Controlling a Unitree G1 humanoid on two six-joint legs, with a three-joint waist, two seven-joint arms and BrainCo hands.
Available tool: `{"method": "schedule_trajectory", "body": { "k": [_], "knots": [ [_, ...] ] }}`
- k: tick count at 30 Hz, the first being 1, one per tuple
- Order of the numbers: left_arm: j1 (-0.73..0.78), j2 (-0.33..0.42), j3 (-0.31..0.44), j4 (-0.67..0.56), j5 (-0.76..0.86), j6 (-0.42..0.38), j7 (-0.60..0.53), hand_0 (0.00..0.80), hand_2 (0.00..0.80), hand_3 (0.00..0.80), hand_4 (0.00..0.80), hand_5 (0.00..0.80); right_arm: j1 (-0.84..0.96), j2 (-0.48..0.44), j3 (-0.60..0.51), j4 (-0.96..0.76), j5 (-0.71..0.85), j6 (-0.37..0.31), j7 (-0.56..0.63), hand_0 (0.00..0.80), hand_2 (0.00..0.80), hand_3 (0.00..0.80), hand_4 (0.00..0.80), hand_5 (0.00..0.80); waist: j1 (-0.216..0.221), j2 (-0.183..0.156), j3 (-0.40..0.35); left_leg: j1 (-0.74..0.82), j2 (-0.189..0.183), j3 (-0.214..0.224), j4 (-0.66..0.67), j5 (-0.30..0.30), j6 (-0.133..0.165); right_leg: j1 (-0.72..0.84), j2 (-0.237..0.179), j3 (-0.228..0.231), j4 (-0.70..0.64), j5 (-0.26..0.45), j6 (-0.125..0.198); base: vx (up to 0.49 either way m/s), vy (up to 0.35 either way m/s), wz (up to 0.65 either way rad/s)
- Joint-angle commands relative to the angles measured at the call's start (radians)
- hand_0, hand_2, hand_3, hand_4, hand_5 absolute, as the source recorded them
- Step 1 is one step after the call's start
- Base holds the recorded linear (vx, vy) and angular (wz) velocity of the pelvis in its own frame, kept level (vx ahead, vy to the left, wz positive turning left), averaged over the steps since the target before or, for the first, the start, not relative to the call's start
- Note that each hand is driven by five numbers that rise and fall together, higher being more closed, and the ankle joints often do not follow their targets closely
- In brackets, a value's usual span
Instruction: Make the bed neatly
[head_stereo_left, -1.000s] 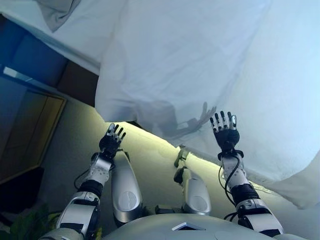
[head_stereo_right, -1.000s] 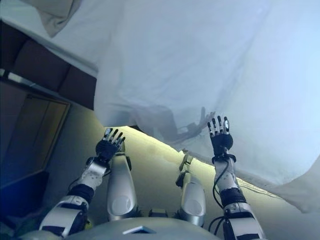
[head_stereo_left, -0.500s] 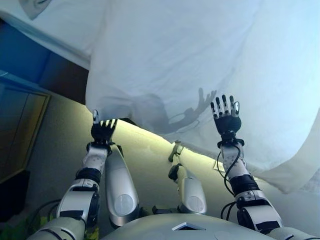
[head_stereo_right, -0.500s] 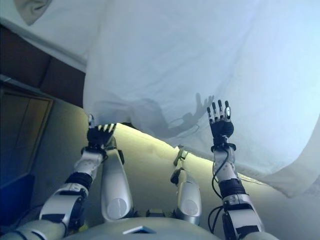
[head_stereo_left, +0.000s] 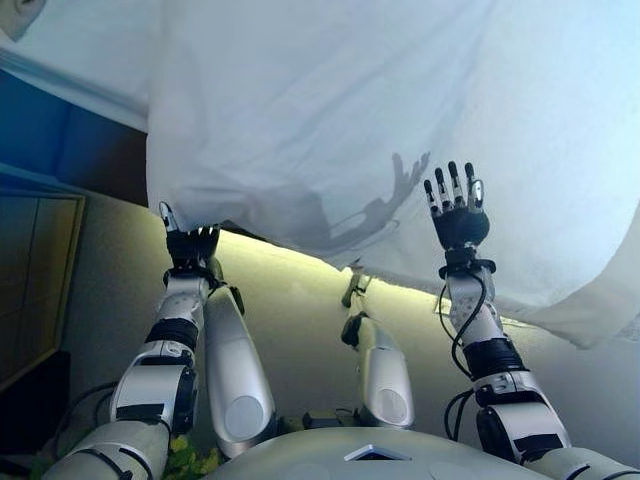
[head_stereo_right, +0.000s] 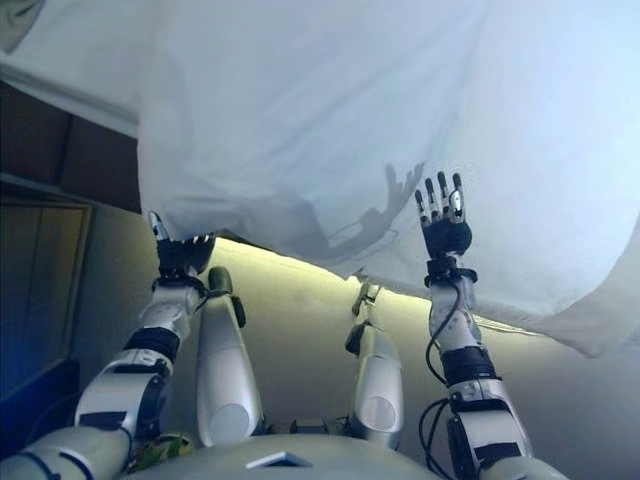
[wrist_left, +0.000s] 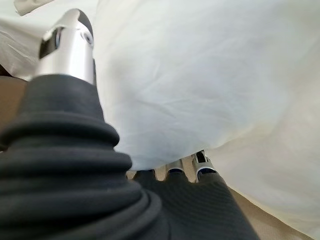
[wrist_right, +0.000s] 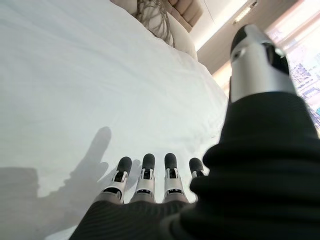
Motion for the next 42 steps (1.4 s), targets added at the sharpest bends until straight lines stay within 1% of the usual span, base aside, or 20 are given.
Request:
{"method": "schedule_trajectory", "body": {
  "k": [1, 3, 4, 5, 6, 9, 15, 21, 27, 31, 36, 40, 42],
  "knots": [
    [-0.089, 0.035, 0.013, 0.014, 0.003, -0.014, -0.031, 0.0, 0.0, 0.0, 0.0, 0.0, 0.011, -0.049, -0.117, -0.1, -0.02, -0.008, 0.002, 0.0, 0.0, 0.0, 0.0, 0.0, -0.015, 0.0, -0.015, -0.113, -0.02, -0.071, -0.075, 0.184, -0.05, 0.118, -0.092, 0.054, 0.042, -0.113, 0.082, -0.018, 0.058, 0.03],
    [-0.098, 0.044, 0.013, 0.021, 0.022, -0.022, -0.028, 0.0, 0.0, 0.0, 0.0, 0.0, 0.008, -0.051, -0.119, -0.1, -0.02, -0.001, -0.003, 0.0, 0.0, 0.0, 0.0, 0.0, -0.02, 0.003, -0.015, -0.109, -0.019, -0.065, -0.074, 0.182, -0.049, 0.113, -0.094, 0.055, 0.047, -0.113, 0.081, -0.005, 0.054, 0.03],
    [-0.102, 0.048, 0.013, 0.022, 0.027, -0.029, -0.025, 0.198, 0.198, 0.198, 0.198, 0.198, 0.009, -0.05, -0.119, -0.1, -0.02, 0.0, -0.003, 0.0, 0.0, 0.0, 0.0, 0.0, -0.022, 0.005, -0.014, -0.105, -0.019, -0.062, -0.076, 0.182, -0.048, 0.112, -0.095, 0.056, 0.048, -0.113, 0.08, 0.004, 0.044, 0.01],
    [-0.106, 0.053, 0.016, 0.024, 0.033, -0.033, -0.02, 0.659, 0.659, 0.659, 0.659, 0.659, 0.009, -0.05, -0.122, -0.1, -0.02, 0.004, -0.002, 0.0, 0.0, 0.0, 0.0, 0.0, -0.024, 0.006, -0.013, -0.099, -0.019, -0.059, -0.079, 0.182, -0.048, 0.113, -0.096, 0.057, 0.048, -0.112, 0.079, 0.008, 0.037, 0.01],
    [-0.109, 0.061, 0.019, 0.025, 0.043, -0.039, -0.018, 0.8, 0.8, 0.8, 0.8, 0.8, 0.01, -0.051, -0.123, -0.1, -0.018, 0.008, -0.003, 0.0, 0.0, 0.0, 0.0, 0.0, -0.026, 0.008, -0.013, -0.093, -0.019, -0.056, -0.081, 0.182, -0.048, 0.115, -0.097, 0.057, 0.048, -0.111, 0.078, 0.0, 0.0, 0.0],
    [-0.117, 0.086, 0.024, 0.019, 0.07, -0.043, 0.006, 0.8, 0.8, 0.8, 0.8, 0.8, 0.016, -0.053, -0.119, -0.106, -0.013, 0.01, -0.006, 0.0, 0.0, 0.0, 0.0, 0.0, -0.027, 0.013, -0.012, -0.077, -0.02, -0.047, -0.084, 0.179, -0.046, 0.12, -0.098, 0.058, 0.052, -0.111, 0.074, 0.003, 0.008, -0.02],
    [-0.123, 0.113, 0.037, 0.045, 0.105, -0.039, 0.01, 0.8, 0.8, 0.8, 0.8, 0.8, 0.014, -0.056, -0.103, -0.1, -0.009, 0.01, -0.019, 0.0, 0.0, 0.0, 0.0, 0.0, -0.029, 0.022, -0.011, -0.043, -0.022, -0.039, -0.091, 0.171, -0.043, 0.126, -0.102, 0.061, 0.067, -0.117, 0.069, 0.015, 0.027, -0.07],
    [-0.066, 0.106, 0.056, 0.056, 0.113, -0.043, -0.012, 0.8, 0.8, 0.8, 0.8, 0.8, 0.025, -0.053, -0.102, -0.086, -0.01, -0.002, -0.003, 0.0, 0.0, 0.0, 0.0, 0.0, -0.015, 0.029, -0.008, -0.003, -0.025, -0.04, -0.116, 0.169, -0.042, 0.143, -0.098, 0.054, 0.066, -0.118, 0.07, 0.002, 0.006, -0.01],
    [-0.012, 0.107, 0.087, 0.082, 0.174, -0.07, -0.007, 0.8, 0.8, 0.8, 0.8, 0.8, 0.032, -0.068, -0.107, -0.089, -0.011, -0.005, 0.004, 0.0, 0.0, 0.0, 0.0, 0.0, 0.002, 0.032, -0.005, 0.018, -0.028, -0.045, -0.138, 0.175, -0.042, 0.154, -0.097, 0.043, 0.072, -0.125, 0.072, 0.0, 0.0, 0.0],
    [0.028, 0.142, 0.123, 0.098, 0.235, -0.085, 0.023, 0.8, 0.8, 0.8, 0.8, 0.8, 0.04, -0.081, -0.111, -0.085, -0.008, -0.011, 0.014, 0.0, 0.0, 0.0, 0.0, 0.0, 0.017, 0.039, 0.0, 0.027, -0.031, -0.05, -0.144, 0.176, -0.041, 0.157, -0.1, 0.032, 0.083, -0.128, 0.073, 0.016, 0.016, 0.04],
    [0.065, 0.201, 0.198, 0.135, 0.271, -0.082, 0.057, 0.8, 0.8, 0.8, 0.8, 0.8, 0.043, -0.103, -0.114, -0.068, 0.006, -0.018, 0.021, 0.0, 0.0, 0.0, 0.0, 0.0, 0.033, 0.052, 0.008, 0.045, -0.04, -0.053, -0.147, 0.174, -0.041, 0.159, -0.109, 0.026, 0.103, -0.131, 0.073, 0.021, 0.03, 0.11],
    [0.071, 0.237, 0.222, 0.149, 0.352, -0.104, 0.125, 0.8, 0.8, 0.8, 0.8, 0.8, 0.04, -0.12, -0.108, -0.061, 0.018, -0.031, 0.025, 0.0, 0.0, 0.0, 0.0, 0.0, 0.043, 0.06, 0.011, 0.051, -0.048, -0.053, -0.149, 0.173, -0.039, 0.159, -0.117, 0.021, 0.114, -0.134, 0.074, 0.002, 0.012, 0.03],
    [0.075, 0.258, 0.247, 0.158, 0.345, -0.115, 0.144, 0.8, 0.8, 0.8, 0.8, 0.8, 0.042, -0.127, -0.111, -0.064, 0.019, -0.031, 0.021, 0.0, 0.0, 0.0, 0.0, 0.0, 0.046, 0.064, 0.011, 0.055, -0.051, -0.054, -0.148, 0.171, -0.039, 0.16, -0.12, 0.02, 0.118, -0.135, 0.075, 0.003, 0.023, 0.05]
  ]
}}
